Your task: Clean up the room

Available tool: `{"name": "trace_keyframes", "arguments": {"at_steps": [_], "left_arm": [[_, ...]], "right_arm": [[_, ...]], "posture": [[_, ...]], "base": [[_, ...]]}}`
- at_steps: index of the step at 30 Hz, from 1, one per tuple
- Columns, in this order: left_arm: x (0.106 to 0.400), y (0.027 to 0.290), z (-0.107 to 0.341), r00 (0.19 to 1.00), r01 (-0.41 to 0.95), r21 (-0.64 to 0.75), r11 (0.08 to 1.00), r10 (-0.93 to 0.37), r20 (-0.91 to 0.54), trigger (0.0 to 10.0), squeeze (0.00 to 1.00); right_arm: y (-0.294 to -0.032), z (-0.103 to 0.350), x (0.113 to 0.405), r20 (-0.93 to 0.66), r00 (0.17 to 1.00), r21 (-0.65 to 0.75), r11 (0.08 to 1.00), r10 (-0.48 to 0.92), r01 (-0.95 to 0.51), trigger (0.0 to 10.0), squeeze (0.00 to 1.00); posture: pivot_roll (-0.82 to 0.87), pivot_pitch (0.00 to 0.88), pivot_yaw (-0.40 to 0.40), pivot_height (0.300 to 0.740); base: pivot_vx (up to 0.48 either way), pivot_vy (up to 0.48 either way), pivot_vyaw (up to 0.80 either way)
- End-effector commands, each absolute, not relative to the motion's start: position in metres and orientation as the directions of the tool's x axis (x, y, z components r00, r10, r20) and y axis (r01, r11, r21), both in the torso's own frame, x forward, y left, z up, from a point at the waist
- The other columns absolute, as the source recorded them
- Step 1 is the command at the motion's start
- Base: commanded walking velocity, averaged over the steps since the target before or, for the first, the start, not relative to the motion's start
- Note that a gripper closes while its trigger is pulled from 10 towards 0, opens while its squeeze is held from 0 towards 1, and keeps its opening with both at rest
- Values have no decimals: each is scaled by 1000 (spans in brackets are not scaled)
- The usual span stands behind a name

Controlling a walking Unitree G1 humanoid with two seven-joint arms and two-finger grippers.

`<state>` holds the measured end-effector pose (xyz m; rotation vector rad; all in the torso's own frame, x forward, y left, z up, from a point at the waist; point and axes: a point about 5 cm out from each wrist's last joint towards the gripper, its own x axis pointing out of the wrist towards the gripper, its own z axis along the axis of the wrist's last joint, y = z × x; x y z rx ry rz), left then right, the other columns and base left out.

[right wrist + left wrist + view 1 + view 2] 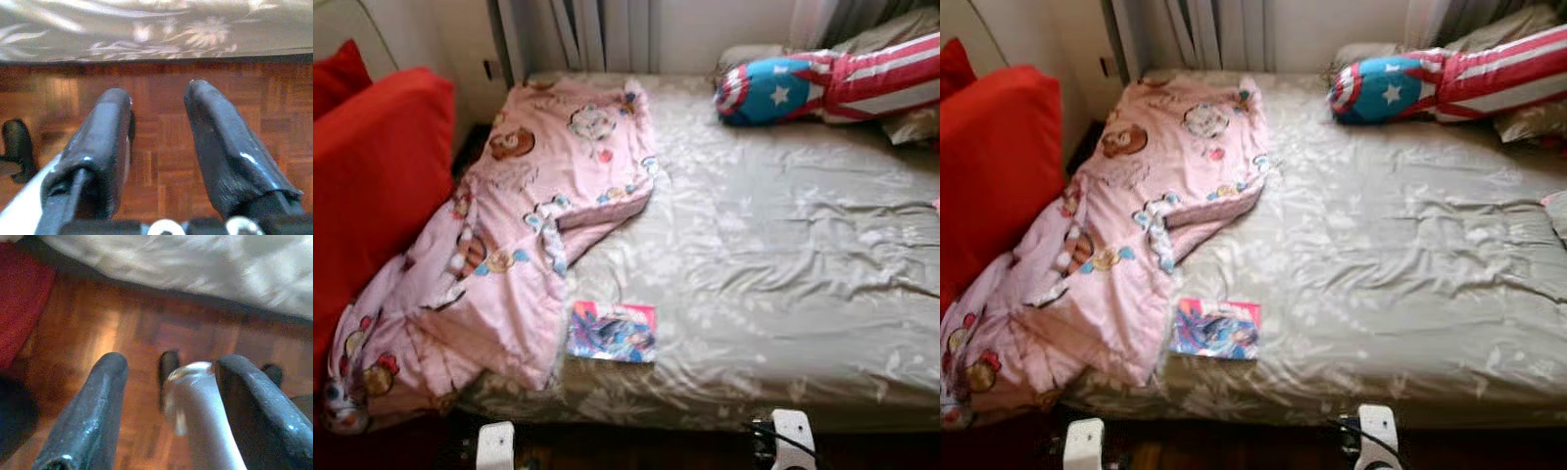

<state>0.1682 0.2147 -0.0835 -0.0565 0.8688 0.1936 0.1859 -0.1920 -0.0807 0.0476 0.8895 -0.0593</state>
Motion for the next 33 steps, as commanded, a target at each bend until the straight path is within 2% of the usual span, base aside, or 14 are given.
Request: {"name": "trace_keyframes", "arguments": {"at_steps": [1,3,4,5,13,33], "left_arm": [[163,212,-87,611,-200,21,980,141,-779,10000,0],[163,212,-87,611,-200,22,980,142,-779,10000,0],[163,212,-87,611,-199,22,980,142,-779,10000,0],[163,212,-87,610,-199,22,980,141,-779,10000,0],[163,212,-87,612,-192,27,981,141,-779,10000,0],[164,211,-86,616,-194,15,981,134,-776,10000,0]], "right_arm": [[-195,-83,181,-790,612,11,997,-40,79,10000,1000],[-195,-83,181,-791,611,12,997,-39,79,10000,1000],[-194,-83,180,-792,610,12,997,-37,77,10000,251],[-193,-84,180,-793,608,13,997,-36,75,10000,0],[-192,-85,177,-803,595,12,997,-33,72,10000,0],[-208,-88,163,-805,592,8,997,-39,77,10000,0]], "posture": [[-93,152,-24,740],[-93,152,-23,740],[-91,152,-24,740],[-92,152,-23,740],[-91,154,-24,740],[-89,152,-27,740]], "base": [[0,424,0],[0,420,0],[0,416,0],[0,409,0],[0,45,0],[0,0,0]]}}
